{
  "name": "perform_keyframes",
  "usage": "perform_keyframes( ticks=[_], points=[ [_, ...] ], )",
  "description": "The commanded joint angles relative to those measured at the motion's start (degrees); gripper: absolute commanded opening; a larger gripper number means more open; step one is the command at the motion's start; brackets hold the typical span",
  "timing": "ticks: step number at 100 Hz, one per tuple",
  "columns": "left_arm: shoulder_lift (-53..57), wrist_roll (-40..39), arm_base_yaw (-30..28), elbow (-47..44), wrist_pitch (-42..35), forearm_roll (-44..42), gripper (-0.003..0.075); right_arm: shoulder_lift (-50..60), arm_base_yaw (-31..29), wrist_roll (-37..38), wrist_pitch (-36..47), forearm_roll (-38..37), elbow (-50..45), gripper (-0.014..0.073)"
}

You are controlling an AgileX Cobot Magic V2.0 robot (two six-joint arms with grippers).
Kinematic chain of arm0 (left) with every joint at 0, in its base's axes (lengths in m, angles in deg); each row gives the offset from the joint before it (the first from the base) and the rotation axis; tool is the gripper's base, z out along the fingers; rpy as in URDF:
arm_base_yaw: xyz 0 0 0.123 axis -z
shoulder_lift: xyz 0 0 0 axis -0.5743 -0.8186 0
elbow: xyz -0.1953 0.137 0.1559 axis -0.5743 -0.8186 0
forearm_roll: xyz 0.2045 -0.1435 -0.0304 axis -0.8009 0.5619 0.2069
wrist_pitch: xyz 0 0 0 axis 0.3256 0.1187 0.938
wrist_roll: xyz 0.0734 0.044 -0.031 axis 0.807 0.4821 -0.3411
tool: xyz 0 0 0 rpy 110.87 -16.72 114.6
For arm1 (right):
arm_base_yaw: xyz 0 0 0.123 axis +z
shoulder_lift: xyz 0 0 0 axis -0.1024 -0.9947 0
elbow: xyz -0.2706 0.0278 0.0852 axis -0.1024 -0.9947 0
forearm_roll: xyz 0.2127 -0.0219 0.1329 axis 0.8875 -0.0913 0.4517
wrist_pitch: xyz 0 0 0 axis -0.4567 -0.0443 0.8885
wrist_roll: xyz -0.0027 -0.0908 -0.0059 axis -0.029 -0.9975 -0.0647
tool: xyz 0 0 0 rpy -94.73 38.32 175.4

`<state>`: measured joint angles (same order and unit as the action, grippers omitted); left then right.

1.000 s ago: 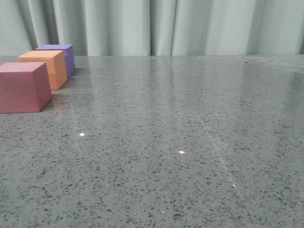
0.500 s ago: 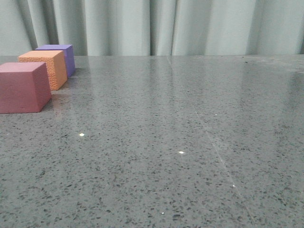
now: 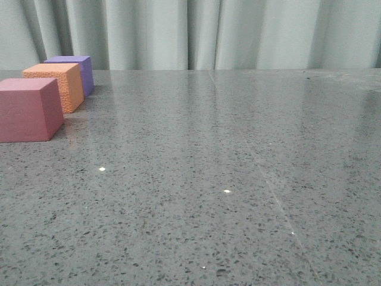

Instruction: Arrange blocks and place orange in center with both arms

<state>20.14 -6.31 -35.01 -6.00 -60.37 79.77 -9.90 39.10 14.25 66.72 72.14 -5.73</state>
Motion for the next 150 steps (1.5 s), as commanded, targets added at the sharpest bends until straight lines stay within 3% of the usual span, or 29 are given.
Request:
perform_keyframes(
  ticks=[1, 27, 133, 150],
  points=[
    [2.2, 0.0, -1.2, -0.7, -5.7, 1.0, -0.0019, -0.3, 0.0, -0.4, 4.7, -1.1, 1.3, -0.0120],
    [7.4, 0.0, -4.3, -3.6, -3.1, 3.0, -0.0019, -0.3, 0.0, -0.4, 4.7, -1.1, 1.3, -0.0120],
    [7.4, 0.0, -4.0, -3.6, -3.1, 3.0, -0.0019, -0.3, -0.1, -0.4, 4.8, -1.2, -1.2, -0.0120],
    [7.4, 0.0, -4.0, -3.6, -3.1, 3.0, -0.0019, -0.2, -4.2, -0.4, 5.1, -1.4, -4.0, -0.0120]
  ],
)
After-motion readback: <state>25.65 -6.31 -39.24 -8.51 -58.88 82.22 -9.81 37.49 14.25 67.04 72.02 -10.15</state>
